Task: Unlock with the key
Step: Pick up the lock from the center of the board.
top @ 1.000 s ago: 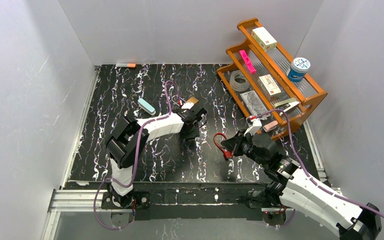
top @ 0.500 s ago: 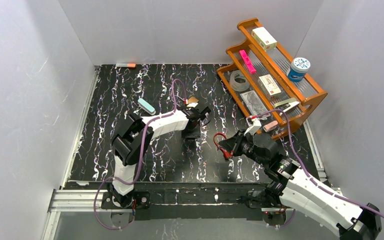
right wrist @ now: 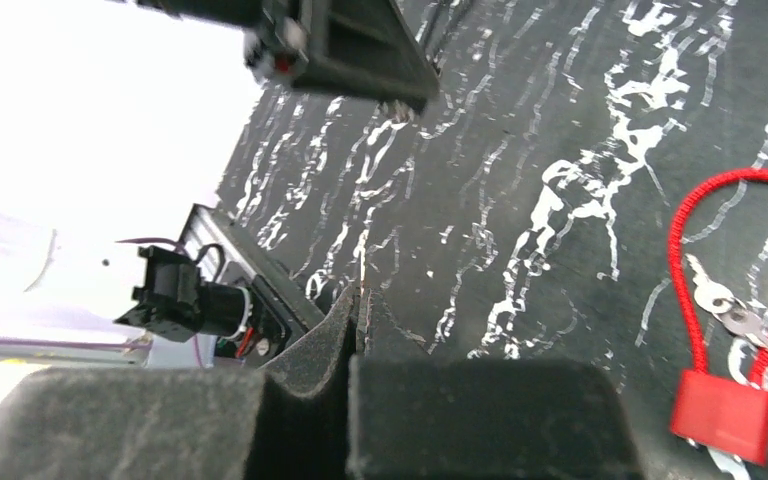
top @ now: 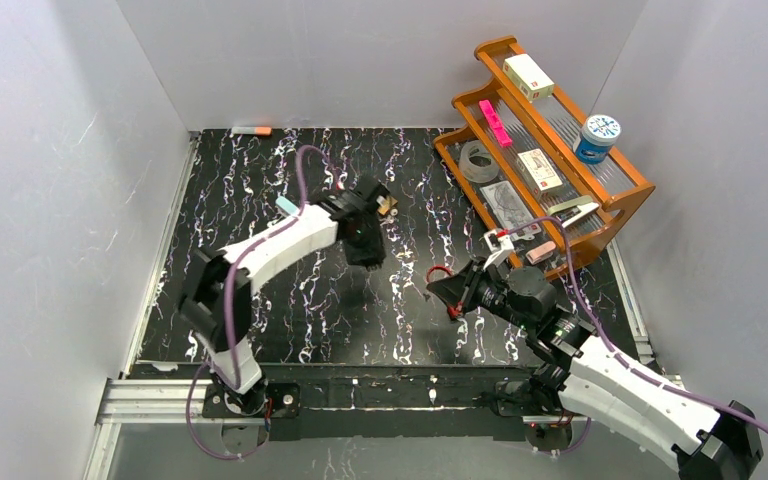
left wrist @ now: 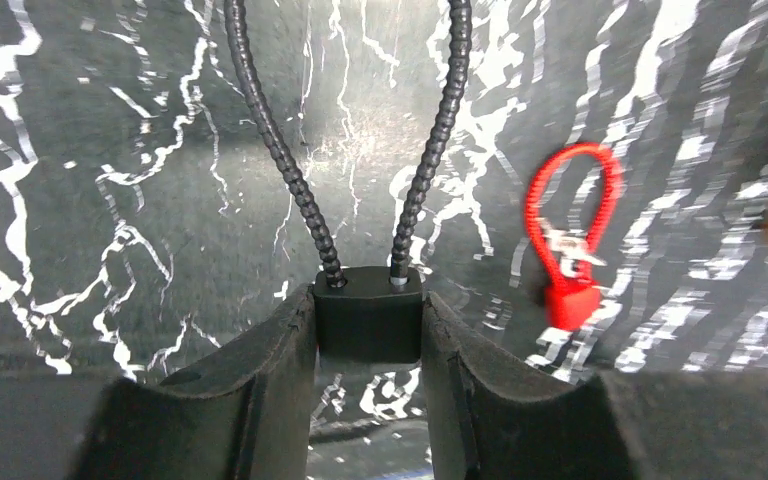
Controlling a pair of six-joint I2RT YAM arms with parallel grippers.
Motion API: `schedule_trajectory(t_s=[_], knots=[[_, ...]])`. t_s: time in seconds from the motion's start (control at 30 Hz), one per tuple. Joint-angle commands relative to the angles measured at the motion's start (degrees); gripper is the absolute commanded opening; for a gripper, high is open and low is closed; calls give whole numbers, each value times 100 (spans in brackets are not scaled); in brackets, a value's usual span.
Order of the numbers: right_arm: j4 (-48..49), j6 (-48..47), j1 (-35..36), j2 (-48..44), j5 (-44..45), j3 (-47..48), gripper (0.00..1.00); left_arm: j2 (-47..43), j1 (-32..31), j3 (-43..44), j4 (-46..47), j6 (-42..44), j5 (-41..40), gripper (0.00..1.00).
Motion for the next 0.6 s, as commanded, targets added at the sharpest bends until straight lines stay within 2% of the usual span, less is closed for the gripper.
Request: schedule_trajectory(t_s=[0.0,0.1,0.23,0.37,0.43,0.57], knots=[[920,-78,-14,78,-594,137,1,-923,396,538,-917,-633,335,0],[1335,31,-14,151,-962,191,1,-1115,489,917,-1385,-868,443,0],[2116,196,-14,605,-1619,367,1,-1199,656,1417,-1828,-975,1095,0],[3036,302,-14,1085,-2368,573,1,-1429,738,1556,-1745,-1114,1302,0],[3214,420,-7,1292,-2379,717,1,-1649,788,1463,-1596,-1301,1146,0],[3629,758,77,1676,-2285,797,1,-1979,930,1274,-1302,-1445,1615,0]])
